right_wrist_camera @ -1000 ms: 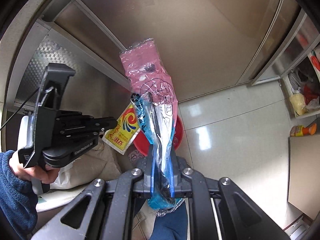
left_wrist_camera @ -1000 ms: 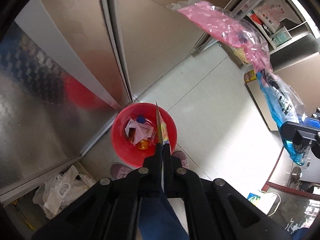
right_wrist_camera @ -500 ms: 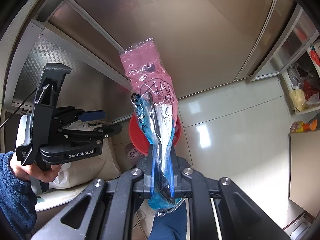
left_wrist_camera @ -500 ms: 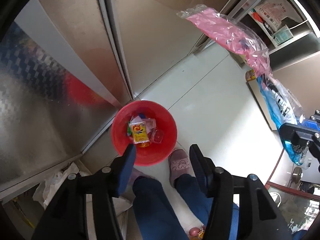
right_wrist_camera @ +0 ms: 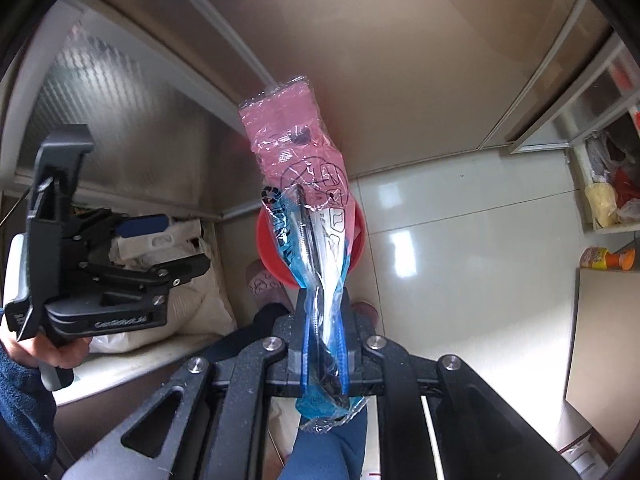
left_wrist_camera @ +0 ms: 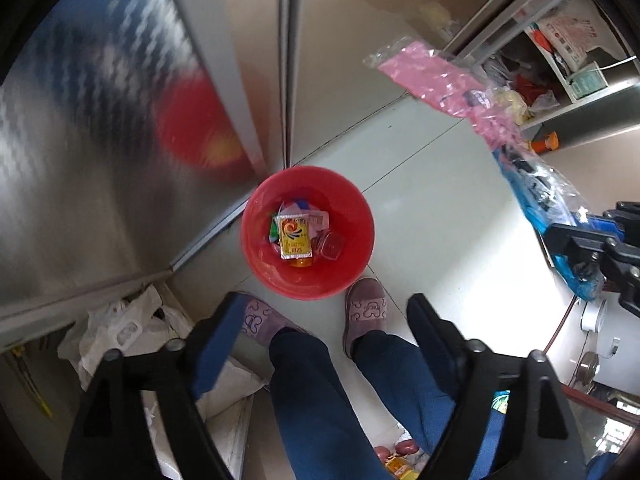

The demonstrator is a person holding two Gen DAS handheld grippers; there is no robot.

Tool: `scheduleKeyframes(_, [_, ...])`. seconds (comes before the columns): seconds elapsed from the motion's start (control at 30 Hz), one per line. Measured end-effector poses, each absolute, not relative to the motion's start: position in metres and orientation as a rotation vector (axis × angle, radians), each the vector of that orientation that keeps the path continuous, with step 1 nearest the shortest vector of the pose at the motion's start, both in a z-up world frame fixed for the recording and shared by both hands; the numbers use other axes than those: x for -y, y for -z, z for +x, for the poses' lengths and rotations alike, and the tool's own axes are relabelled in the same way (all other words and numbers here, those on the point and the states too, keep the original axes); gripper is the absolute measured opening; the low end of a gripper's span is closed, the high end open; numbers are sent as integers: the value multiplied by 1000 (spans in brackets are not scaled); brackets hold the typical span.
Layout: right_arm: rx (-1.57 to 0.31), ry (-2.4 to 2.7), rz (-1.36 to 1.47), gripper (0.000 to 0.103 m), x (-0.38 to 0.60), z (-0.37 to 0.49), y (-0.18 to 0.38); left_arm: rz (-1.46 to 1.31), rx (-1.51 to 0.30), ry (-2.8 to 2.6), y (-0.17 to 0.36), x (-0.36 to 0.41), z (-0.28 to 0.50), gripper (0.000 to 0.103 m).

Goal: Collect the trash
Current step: 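Open the right tool over the red bin to drop the blue bag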

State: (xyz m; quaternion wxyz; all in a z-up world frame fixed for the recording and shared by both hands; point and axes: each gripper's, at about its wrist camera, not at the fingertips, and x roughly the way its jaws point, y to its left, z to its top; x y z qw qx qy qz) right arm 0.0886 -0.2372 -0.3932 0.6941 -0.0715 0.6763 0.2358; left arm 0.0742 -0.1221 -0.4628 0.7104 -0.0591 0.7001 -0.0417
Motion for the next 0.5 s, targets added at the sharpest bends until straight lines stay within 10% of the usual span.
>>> scheduleKeyframes(0.5, [-1627, -628, -276, 10, 197, 105, 507, -231, -1500, -17, 497, 90, 54, 103])
